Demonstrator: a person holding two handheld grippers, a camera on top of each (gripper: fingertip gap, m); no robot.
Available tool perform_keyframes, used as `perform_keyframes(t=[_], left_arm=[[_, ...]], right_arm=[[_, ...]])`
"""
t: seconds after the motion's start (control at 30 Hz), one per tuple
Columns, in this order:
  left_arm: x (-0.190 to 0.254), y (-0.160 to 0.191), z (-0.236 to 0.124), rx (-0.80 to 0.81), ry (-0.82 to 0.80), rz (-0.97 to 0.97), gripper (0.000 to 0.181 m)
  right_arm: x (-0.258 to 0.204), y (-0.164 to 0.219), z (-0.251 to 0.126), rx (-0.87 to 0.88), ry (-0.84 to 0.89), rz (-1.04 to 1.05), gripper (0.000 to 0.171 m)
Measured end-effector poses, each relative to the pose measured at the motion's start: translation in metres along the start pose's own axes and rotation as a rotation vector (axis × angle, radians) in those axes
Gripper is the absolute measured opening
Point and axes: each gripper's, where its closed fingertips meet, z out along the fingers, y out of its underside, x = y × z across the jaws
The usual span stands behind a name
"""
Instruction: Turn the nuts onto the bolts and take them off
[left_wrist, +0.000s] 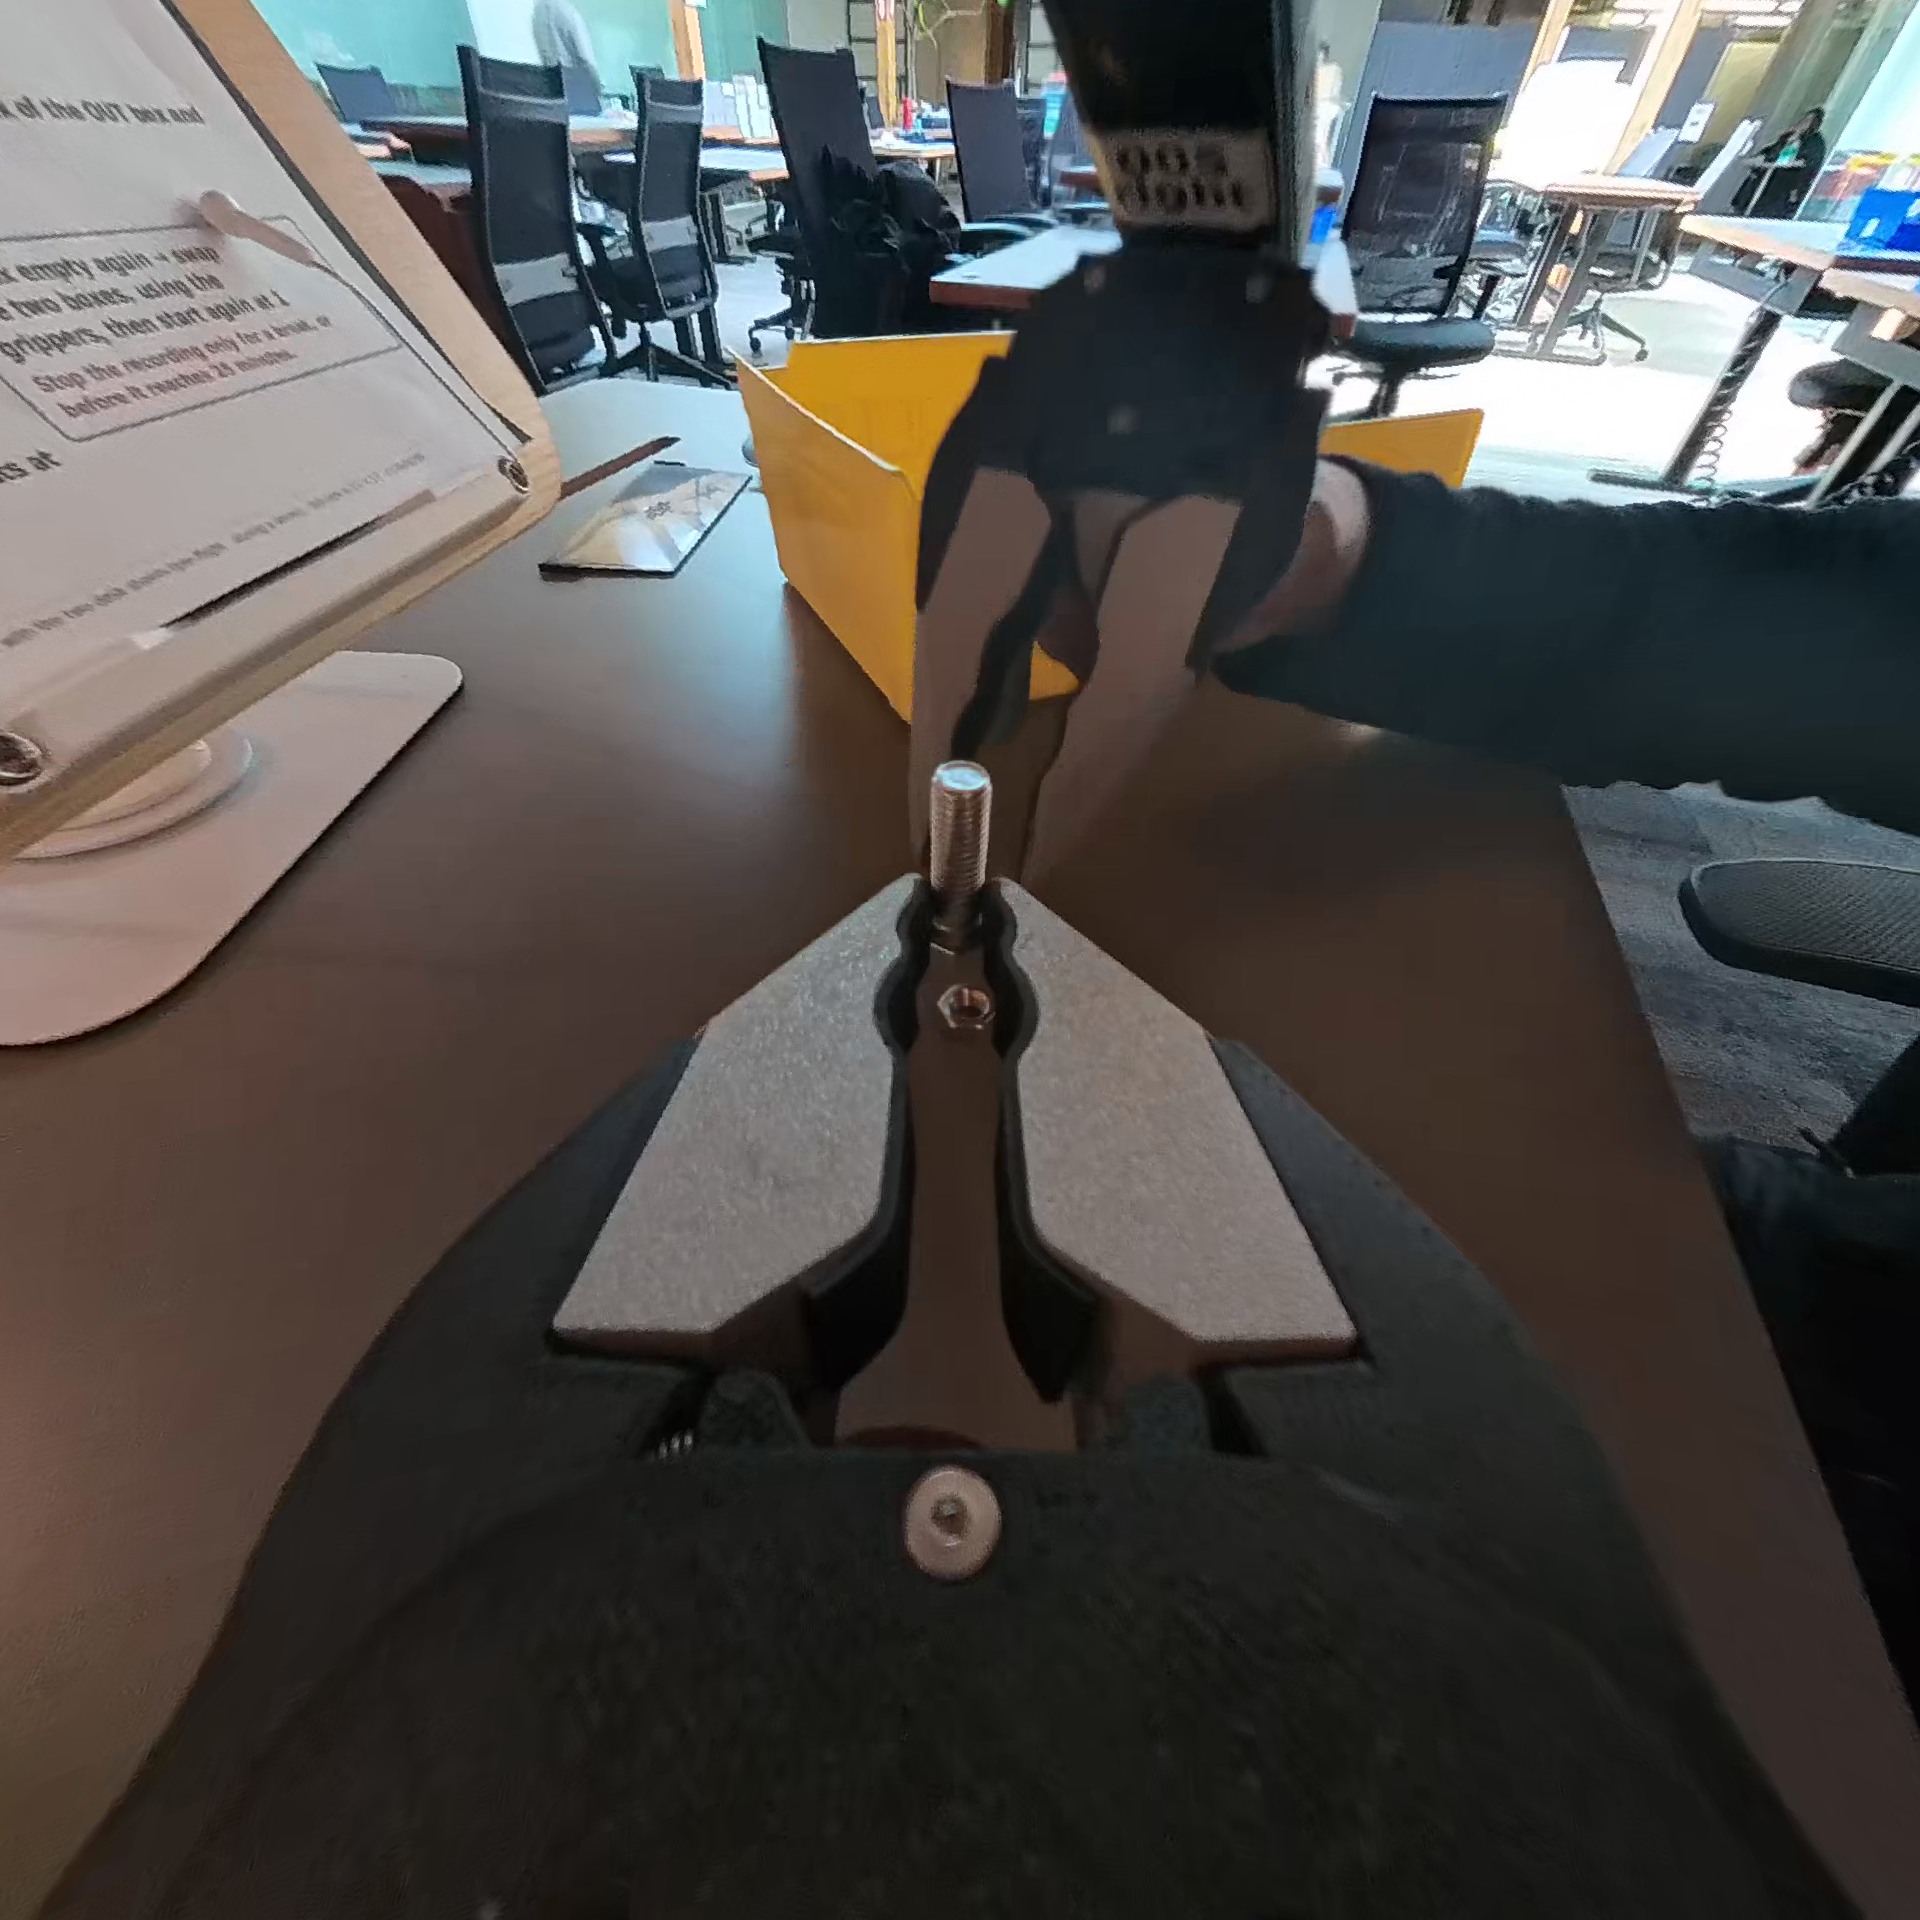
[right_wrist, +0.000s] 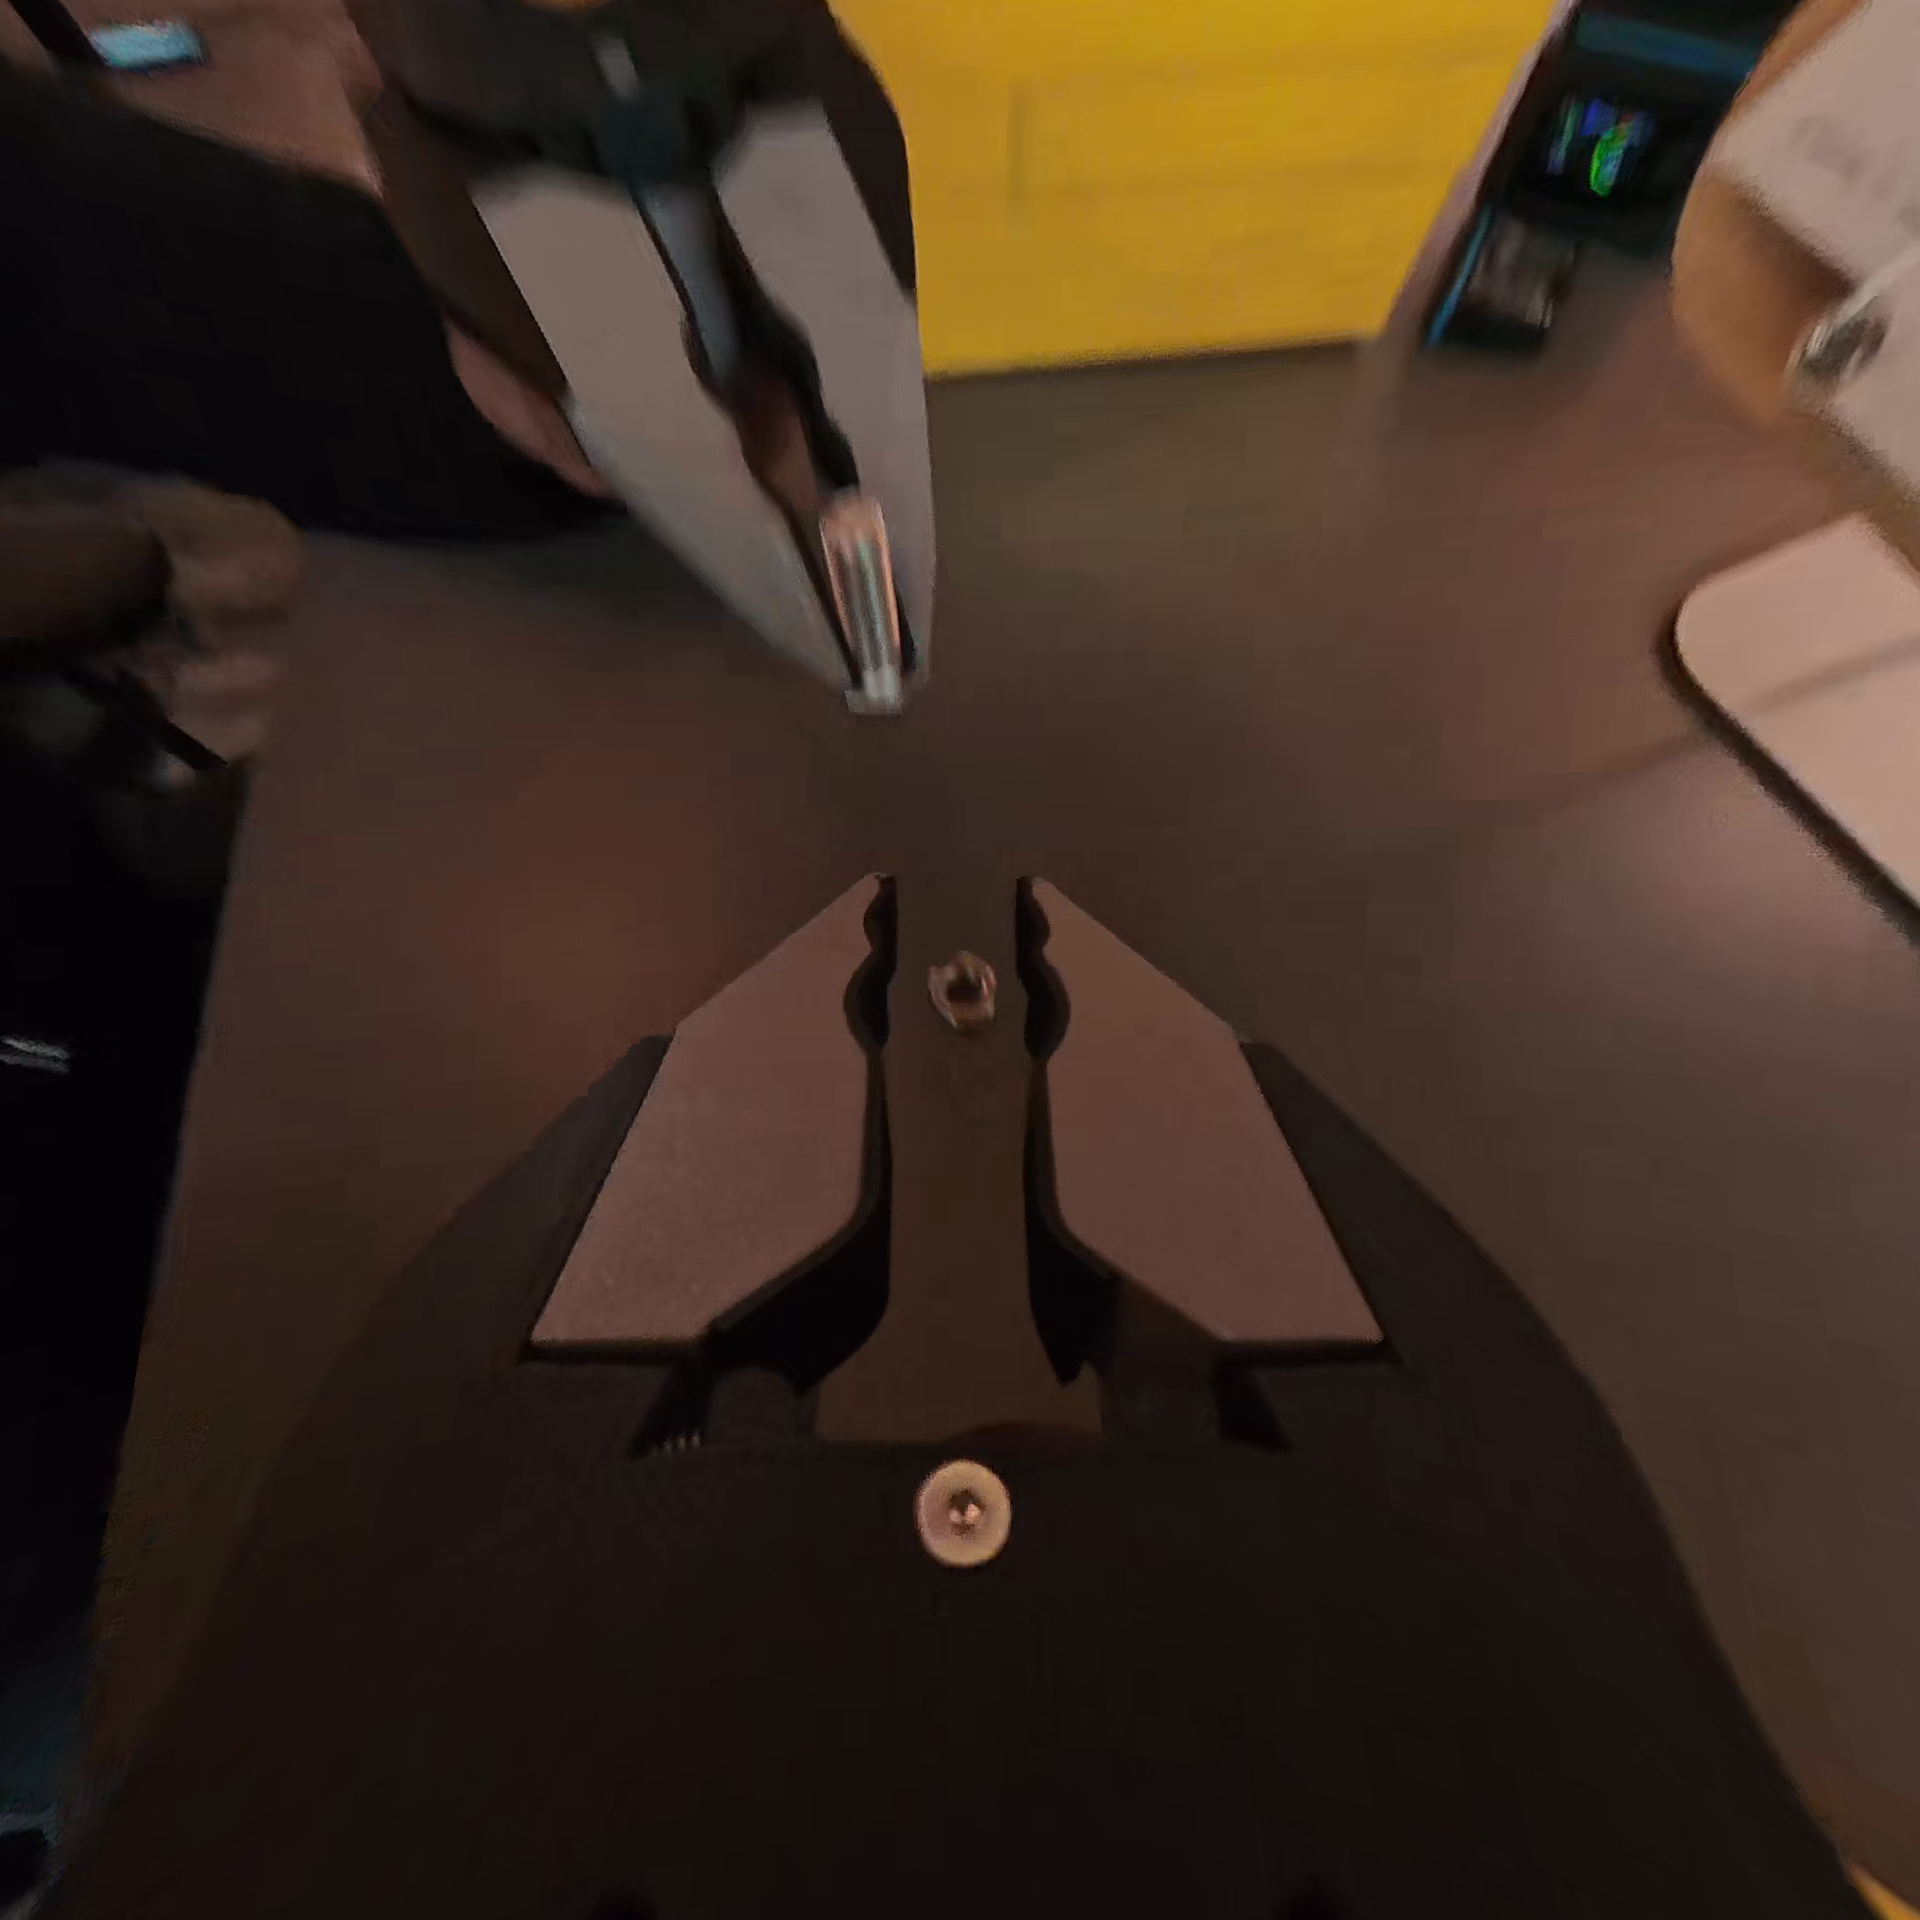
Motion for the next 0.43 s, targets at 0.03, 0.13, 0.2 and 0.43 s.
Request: perform_keyframes(t=[0.03,0.13,0.2,0.43], left_arm=[[-0.001,0.000,0.000,0.003,-0.003,-0.001,0.008],[-0.003,0.001,0.001,0.004,-0.009,0.006,0.007],[-0.004,0.004,0.002,-0.006,-0.015,0.005,0.007],[-0.007,0.005,0.005,-0.009,-0.023,0.001,0.007]], right_arm=[[0.002,0.010,0.002,-0.033,0.016,-0.005,0.021],[0.003,0.030,0.011,-0.110,0.026,0.007,0.020],[0.002,0.033,0.015,-0.127,0.026,0.014,0.020],[0.000,0.033,0.023,-0.155,0.048,0.030,0.021]])
